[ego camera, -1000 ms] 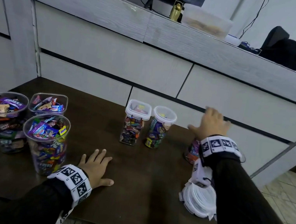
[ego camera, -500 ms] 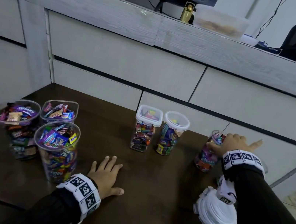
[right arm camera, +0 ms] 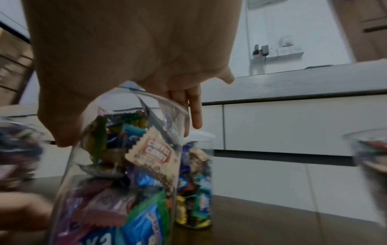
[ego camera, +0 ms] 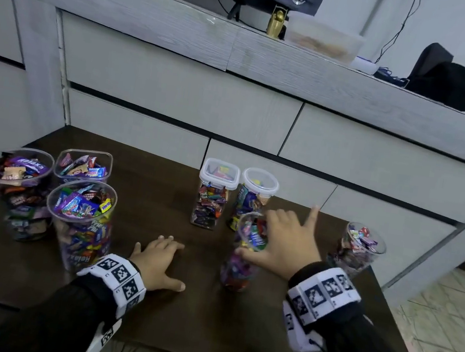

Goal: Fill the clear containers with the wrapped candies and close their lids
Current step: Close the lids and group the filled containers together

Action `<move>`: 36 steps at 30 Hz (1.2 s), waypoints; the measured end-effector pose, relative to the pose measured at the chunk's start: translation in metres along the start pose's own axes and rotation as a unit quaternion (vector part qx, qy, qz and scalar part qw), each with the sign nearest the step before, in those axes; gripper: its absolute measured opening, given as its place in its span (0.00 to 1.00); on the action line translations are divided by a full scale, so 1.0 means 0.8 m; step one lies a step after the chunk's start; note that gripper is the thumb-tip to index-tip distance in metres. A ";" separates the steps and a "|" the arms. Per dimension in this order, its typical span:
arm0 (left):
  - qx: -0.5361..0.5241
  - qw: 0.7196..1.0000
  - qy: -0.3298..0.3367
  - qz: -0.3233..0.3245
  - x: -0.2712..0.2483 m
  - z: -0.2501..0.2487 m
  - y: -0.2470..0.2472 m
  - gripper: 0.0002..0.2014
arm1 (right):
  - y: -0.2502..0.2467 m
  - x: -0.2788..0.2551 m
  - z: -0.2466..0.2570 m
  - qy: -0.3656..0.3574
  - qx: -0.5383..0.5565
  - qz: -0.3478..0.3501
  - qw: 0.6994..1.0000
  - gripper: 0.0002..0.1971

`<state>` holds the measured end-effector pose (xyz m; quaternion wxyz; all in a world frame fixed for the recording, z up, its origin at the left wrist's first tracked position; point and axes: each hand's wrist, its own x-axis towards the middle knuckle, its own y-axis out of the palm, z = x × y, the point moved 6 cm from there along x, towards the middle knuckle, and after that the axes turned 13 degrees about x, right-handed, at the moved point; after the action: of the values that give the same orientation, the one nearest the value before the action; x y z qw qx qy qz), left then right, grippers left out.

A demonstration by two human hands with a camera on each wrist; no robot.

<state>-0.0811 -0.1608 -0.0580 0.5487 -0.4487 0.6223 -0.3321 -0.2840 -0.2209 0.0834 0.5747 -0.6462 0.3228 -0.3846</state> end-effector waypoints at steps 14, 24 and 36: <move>-0.342 0.906 0.181 -0.174 -0.025 -0.008 -0.048 0.50 | 0.013 -0.024 0.103 -0.068 0.183 -0.011 0.981 0.56; -0.374 0.906 0.171 -0.103 -0.018 -0.015 -0.039 0.55 | 0.077 -0.074 -0.104 0.246 0.164 0.125 0.947 0.44; -0.390 0.900 0.175 -0.079 -0.015 -0.018 -0.036 0.56 | 0.098 -0.091 -0.143 0.273 0.122 0.150 0.942 0.42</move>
<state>-0.0899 -0.1617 -0.0244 0.1839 -0.6095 0.7503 -0.1783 -0.4173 -0.2248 0.0013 0.5901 -0.3853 0.5112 -0.4919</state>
